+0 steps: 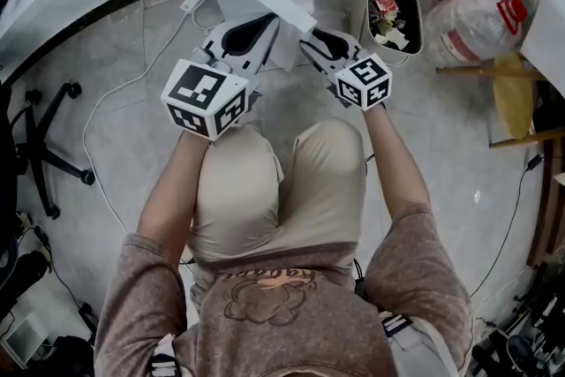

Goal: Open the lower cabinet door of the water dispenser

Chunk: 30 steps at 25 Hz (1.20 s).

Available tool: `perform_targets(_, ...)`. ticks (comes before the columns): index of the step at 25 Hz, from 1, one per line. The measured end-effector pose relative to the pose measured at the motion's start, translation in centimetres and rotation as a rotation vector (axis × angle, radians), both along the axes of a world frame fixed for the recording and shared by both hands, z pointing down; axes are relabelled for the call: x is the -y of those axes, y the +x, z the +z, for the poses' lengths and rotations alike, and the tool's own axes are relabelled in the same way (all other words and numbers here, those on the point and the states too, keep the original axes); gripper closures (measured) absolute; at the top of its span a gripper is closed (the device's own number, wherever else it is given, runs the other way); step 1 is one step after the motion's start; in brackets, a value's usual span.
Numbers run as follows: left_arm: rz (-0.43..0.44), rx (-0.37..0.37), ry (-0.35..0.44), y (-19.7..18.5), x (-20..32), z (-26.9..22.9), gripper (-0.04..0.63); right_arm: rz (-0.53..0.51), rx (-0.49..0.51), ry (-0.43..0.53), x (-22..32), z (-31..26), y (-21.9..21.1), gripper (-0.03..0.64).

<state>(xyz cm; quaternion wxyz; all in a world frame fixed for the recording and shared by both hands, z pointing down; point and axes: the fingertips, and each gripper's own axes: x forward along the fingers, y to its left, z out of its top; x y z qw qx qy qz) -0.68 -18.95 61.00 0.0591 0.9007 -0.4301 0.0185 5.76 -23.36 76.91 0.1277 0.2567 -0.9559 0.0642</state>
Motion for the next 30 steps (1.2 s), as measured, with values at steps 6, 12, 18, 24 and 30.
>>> perform_targets(6,-0.02,0.003,-0.003,-0.6,-0.1,-0.1,0.582,-0.112,0.0,-0.003,-2.6,0.0,-2.0,0.508)
perform_targets(12,-0.05,-0.006,-0.001,-2.0,-0.4,-0.3,0.582,-0.228,-0.013,-0.002,-4.8,-0.1,-4.4,0.533)
perform_targets(18,-0.08,-0.004,0.003,-3.4,-0.7,-0.4,0.582,-0.338,0.017,-0.034,-6.7,0.0,-6.9,0.554)
perform_targets(24,-0.112,-0.002,0.0,-5.0,-0.8,-0.5,0.583,-0.435,0.01,-0.023,-8.2,0.1,-9.4,0.561)
perform_targets(30,-0.135,-0.003,-0.001,-6.2,-0.8,-0.5,0.581,-0.519,0.028,-0.049,-9.2,0.1,-11.6,0.566)
